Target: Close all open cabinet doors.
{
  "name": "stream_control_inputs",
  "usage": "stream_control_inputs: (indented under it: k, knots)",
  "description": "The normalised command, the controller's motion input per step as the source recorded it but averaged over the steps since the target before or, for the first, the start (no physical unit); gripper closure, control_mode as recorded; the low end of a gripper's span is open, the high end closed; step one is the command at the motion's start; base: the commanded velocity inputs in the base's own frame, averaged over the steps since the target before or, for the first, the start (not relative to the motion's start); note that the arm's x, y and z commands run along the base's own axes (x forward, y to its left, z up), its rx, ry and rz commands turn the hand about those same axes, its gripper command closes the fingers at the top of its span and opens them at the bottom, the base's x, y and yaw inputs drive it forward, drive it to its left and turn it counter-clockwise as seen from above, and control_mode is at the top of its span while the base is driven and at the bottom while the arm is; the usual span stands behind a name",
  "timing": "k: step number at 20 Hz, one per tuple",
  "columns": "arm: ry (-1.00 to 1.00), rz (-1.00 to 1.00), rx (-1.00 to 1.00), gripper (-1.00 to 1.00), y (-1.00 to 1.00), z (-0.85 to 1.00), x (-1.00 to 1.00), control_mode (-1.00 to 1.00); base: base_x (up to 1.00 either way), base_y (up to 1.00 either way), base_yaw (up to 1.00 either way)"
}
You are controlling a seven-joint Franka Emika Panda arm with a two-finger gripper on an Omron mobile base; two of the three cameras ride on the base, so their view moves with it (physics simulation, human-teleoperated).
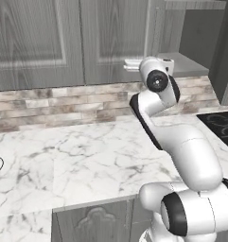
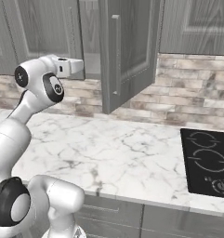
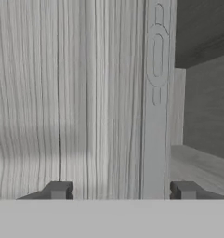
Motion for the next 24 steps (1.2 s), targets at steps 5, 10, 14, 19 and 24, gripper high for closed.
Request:
stream_control_inputs:
  k: [5, 10, 14, 19, 24]
  knots:
    - [0.16, 0.02, 0.0, -1.0, 0.02, -0.33, -0.33, -1.0, 0.0, 0.0, 0.0]
    - [0.13, 0.0, 0.0, -1.0, 0.05, -0.03, -0.94, -1.0, 0.0, 0.0, 0.0]
    - [0.19, 0.0, 0.05, -1.0, 0.01, 0.07, -1.0, -1.0, 0.0, 0.0, 0.0]
    - [0.18, 0.0, 0.0, -1.0, 0.0, -0.02, -1.0, -1.0, 0.0, 0.0, 0.0]
    - [0.15, 0.0, 0.0, -1.0, -0.01, -0.05, -1.0, -1.0, 0.0, 0.0, 0.0]
